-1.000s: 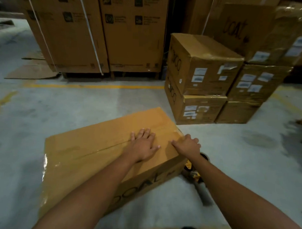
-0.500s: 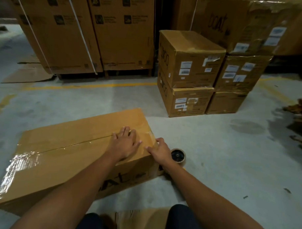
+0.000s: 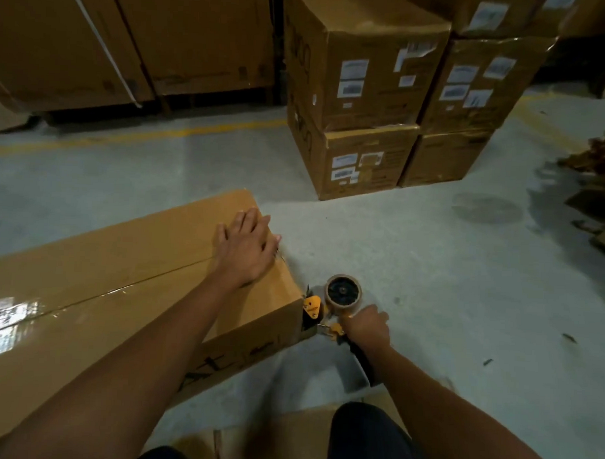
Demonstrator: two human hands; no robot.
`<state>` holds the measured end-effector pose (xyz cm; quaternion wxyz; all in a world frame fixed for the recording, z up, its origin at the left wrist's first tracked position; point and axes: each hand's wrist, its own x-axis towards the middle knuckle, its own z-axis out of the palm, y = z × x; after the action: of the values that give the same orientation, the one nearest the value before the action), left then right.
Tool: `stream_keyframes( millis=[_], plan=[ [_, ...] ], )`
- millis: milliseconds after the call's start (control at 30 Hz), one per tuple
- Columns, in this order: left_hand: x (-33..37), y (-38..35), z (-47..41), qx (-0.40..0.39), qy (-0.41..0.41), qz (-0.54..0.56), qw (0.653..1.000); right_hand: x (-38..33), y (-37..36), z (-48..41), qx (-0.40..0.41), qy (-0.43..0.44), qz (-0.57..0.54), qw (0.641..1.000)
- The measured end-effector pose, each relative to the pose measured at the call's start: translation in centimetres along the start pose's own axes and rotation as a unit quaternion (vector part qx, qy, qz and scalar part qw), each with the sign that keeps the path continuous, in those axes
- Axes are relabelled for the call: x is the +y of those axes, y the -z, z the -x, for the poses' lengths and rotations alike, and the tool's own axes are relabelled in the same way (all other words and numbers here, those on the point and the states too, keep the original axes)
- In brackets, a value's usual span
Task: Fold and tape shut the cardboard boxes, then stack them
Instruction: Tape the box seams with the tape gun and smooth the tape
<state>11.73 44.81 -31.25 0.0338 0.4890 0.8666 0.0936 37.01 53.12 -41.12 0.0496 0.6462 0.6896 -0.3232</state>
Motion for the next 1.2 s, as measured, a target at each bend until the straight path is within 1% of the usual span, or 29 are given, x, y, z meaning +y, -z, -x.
stream_keyframes(
  millis=[67,100,167,267,367,400,467,500,567,667,767,833,933,1000,1033,1067,1100,1133,1167,1200],
  plan=[
    [-0.2,-0.7,-0.1,0.01,0.001,0.003,1.0,0.7,-0.6,-1.0,-0.053,-0.004,-0.081,0.995],
    [-0.2,-0.9,-0.2,0.015,0.0,0.003,1.0,1.1,-0.9,-1.4,-0.084,0.008,-0.093,0.992],
    [-0.3,-1.0,-0.2,0.025,0.001,0.003,1.0,1.9,-1.0,-1.5,-0.115,0.017,-0.092,0.989],
    [-0.3,-1.1,-0.2,0.026,0.004,0.006,1.0,3.0,-0.4,-1.8,-0.169,0.043,-0.118,0.978],
    [-0.2,-1.1,-0.1,0.026,0.005,0.012,1.0,4.4,0.2,-1.8,-0.242,0.0,-0.09,0.966],
    [-0.2,-1.0,-0.1,0.024,0.007,0.014,1.0,4.4,0.3,-1.4,-0.271,-0.017,-0.096,0.958],
    [0.0,-0.8,0.0,0.019,0.009,0.017,1.0,3.7,0.4,-0.5,-0.316,-0.039,-0.158,0.935],
    [0.1,-0.6,0.1,0.016,0.009,0.019,1.0,3.1,0.4,0.0,-0.32,-0.043,-0.182,0.929],
    [0.2,-0.4,0.3,0.009,0.012,0.022,1.0,1.8,0.6,0.8,-0.293,-0.05,-0.194,0.935],
    [0.2,0.0,0.5,-0.012,0.012,0.019,1.0,0.7,1.4,1.5,-0.225,-0.05,-0.172,0.958],
    [0.3,0.5,0.5,-0.035,0.006,0.029,0.999,-0.3,3.6,2.7,-0.174,-0.011,-0.112,0.978],
    [0.3,1.2,0.7,-0.055,0.002,0.038,0.998,-1.4,5.9,3.5,-0.127,0.019,-0.101,0.987],
    [0.3,2.0,0.4,-0.099,0.016,0.052,0.994,-3.5,9.9,4.2,-0.07,0.051,-0.183,0.979],
    [1.3,3.5,0.0,-0.106,0.043,0.118,0.986,-5.0,12.8,5.1,-0.073,0.077,-0.245,0.964],
    [2.3,4.6,0.0,-0.094,0.061,0.18,0.977,-5.8,14.3,5.8,-0.082,0.093,-0.265,0.956],
    [3.4,5.7,0.1,-0.07,0.088,0.266,0.957,-6.5,15.6,6.6,-0.092,0.11,-0.284,0.948],
    [4.6,6.7,0.2,-0.051,0.129,0.368,0.92,-7.3,16.8,7.7,-0.1,0.127,-0.302,0.94],
    [5.8,7.8,0.6,-0.056,0.175,0.471,0.863,-7.9,17.7,8.7,-0.105,0.145,-0.317,0.932],
    [7.0,8.8,1.2,-0.087,0.213,0.562,0.794,-8.4,18.5,9.9,-0.104,0.163,-0.326,0.925],
    [7.8,9.7,1.7,-0.132,0.239,0.622,0.734,-8.9,19.0,10.8,-0.101,0.179,-0.329,0.922]
  ],
)
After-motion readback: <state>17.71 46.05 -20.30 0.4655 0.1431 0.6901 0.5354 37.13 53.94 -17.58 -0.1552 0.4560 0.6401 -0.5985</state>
